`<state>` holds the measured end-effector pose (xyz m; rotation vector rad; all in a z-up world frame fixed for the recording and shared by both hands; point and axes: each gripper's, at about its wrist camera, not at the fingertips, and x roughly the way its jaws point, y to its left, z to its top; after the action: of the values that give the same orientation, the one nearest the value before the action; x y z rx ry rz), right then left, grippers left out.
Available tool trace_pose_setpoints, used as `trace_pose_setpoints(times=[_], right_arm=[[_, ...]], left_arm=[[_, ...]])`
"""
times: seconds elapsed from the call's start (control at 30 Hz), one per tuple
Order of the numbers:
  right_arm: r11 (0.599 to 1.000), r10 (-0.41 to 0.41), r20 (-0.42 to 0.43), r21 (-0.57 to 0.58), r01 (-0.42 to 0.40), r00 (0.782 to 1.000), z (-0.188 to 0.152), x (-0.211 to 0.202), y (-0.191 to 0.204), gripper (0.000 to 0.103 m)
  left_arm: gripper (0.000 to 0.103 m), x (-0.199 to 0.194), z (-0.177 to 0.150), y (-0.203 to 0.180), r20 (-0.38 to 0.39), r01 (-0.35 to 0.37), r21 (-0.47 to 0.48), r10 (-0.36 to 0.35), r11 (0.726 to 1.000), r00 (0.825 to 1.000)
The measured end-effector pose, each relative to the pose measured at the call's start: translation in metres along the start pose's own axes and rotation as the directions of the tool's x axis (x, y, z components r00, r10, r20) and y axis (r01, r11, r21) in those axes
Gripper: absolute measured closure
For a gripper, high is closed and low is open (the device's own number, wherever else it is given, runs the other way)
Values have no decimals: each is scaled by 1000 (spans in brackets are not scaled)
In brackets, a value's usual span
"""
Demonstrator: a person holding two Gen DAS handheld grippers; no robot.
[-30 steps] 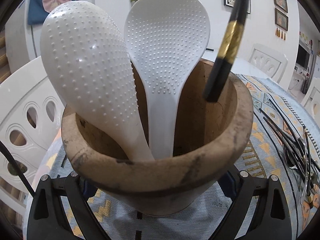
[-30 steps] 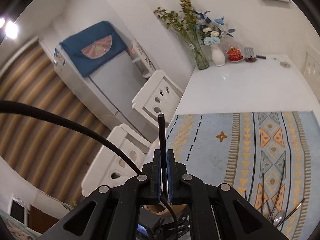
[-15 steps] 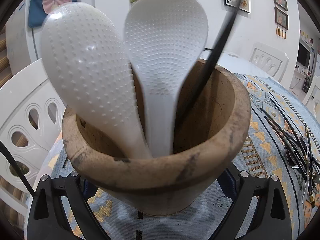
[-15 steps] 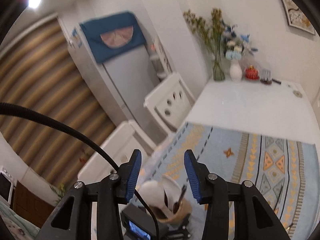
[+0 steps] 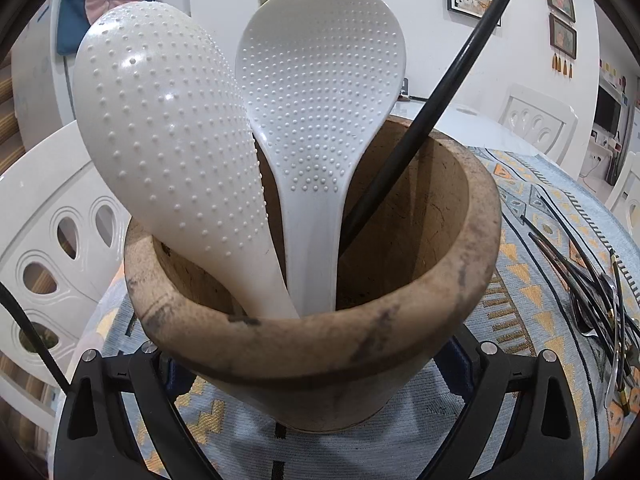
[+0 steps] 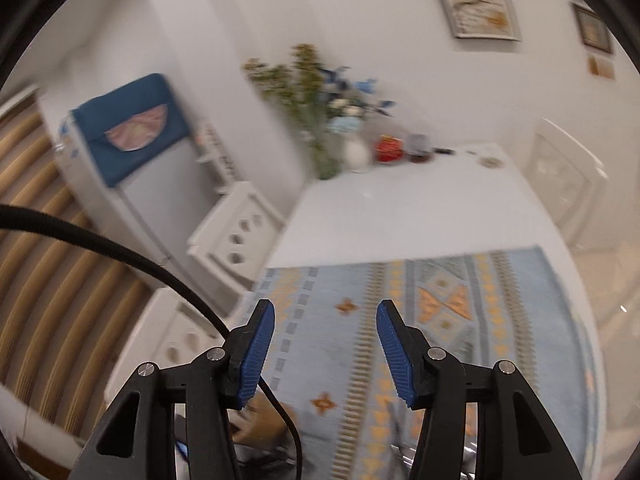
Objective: Organize utensils
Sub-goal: 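Return the right tool to the pile and grasp another black chopstick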
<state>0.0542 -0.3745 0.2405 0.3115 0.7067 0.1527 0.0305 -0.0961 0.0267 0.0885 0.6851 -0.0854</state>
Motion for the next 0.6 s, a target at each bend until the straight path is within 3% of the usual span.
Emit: trace_pose_setpoints(times=[0.27, 0.37, 0.47, 0.6], right_arm=[[986, -148, -135, 58, 157, 980, -41, 4, -55, 52], [963, -235, -214, 80, 256, 948, -62, 16, -80, 52], [945, -235, -277, 161, 286, 932, -78, 26, -110, 56], [896, -212, -353, 303, 326, 911, -102, 37, -154, 70]], left_arm=[[7, 1, -1, 0, -1, 0, 0, 0, 1000, 1000], [7, 1, -1, 0, -1, 0, 0, 0, 1000, 1000], [7, 1, -1, 0, -1, 0, 0, 0, 1000, 1000], [7, 3, -1, 0, -6, 1, 0, -1, 1000, 1000]])
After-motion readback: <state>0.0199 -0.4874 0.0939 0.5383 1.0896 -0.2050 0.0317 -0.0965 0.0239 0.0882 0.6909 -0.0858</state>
